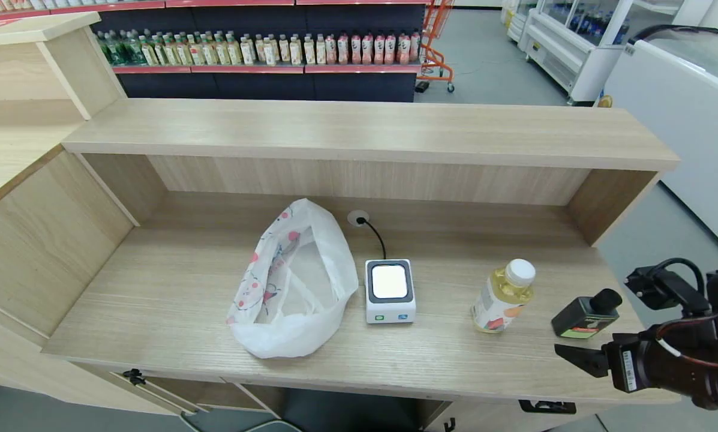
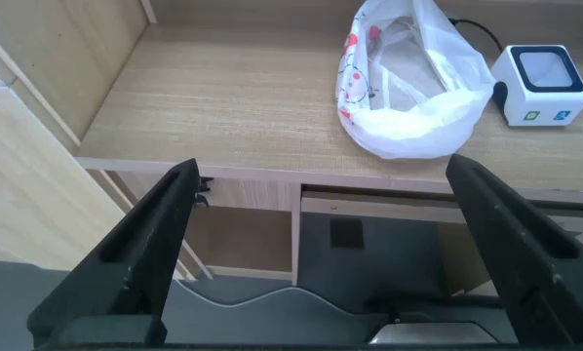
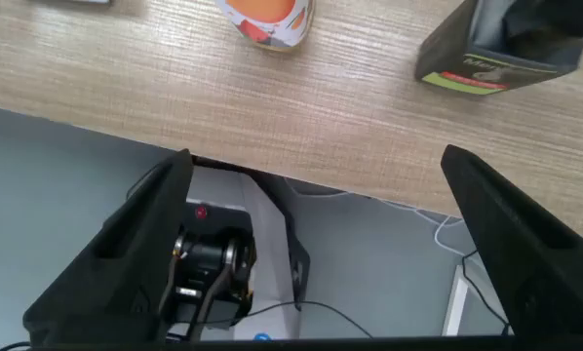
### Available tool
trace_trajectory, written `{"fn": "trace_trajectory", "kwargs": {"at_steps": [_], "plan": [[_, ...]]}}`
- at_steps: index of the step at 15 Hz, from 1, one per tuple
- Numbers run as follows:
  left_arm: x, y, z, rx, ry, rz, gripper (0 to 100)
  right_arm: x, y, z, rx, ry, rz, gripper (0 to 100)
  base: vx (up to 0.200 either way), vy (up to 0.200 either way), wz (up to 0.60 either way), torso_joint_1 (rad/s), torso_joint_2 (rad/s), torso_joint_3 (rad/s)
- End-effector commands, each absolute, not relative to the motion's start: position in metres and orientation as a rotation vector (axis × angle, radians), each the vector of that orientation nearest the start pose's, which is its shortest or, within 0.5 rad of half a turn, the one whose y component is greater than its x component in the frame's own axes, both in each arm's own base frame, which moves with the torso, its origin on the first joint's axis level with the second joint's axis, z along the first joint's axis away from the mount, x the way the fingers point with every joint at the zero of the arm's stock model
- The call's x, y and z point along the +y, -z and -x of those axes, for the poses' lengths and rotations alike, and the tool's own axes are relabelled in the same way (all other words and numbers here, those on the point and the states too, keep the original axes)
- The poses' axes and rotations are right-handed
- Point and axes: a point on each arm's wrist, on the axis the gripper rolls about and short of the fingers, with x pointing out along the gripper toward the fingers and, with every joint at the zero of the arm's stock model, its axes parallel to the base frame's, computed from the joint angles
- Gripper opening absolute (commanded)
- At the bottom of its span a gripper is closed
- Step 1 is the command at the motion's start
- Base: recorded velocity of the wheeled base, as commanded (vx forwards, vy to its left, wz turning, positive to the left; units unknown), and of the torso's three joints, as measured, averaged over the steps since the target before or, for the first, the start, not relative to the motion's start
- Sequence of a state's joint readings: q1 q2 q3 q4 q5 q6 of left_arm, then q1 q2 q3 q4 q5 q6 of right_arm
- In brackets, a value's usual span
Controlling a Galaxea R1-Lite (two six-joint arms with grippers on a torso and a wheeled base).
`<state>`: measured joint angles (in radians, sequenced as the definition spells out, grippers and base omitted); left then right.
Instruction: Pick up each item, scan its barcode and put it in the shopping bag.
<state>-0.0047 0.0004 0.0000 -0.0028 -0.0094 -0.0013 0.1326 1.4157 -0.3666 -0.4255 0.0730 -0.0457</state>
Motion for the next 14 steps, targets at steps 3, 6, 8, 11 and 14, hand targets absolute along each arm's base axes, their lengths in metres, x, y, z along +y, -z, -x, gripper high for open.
{"fn": "trace_trajectory", "kwargs": {"at_steps": [3,6,8,11,14], "plan": [[0.0,-0.076,0.023,-0.002,0.014,0.002,100,0.045,-0.089,-0.221,0.675,-0.192,0.128,100,0.0,0.0,0.0,0.0,0.0,0.0],[0.0,-0.076,0.023,-0.003,0.014,0.002,100,0.066,-0.07,-0.238,0.645,-0.218,0.162,100,0.0,0.0,0.0,0.0,0.0,0.0],[0.0,-0.076,0.023,-0.002,0.014,0.002,100,0.071,-0.062,-0.25,0.602,-0.215,0.163,100,0.0,0.0,0.0,0.0,0.0,0.0],[0.0,-0.076,0.023,-0.002,0.014,0.002,100,0.075,-0.059,-0.264,0.543,-0.207,0.167,100,0.0,0.0,0.0,0.0,0.0,0.0],[0.0,-0.076,0.023,-0.002,0.014,0.002,100,0.087,-0.055,-0.278,0.472,-0.231,0.163,100,0.0,0.0,0.0,0.0,0.0,0.0]]}}
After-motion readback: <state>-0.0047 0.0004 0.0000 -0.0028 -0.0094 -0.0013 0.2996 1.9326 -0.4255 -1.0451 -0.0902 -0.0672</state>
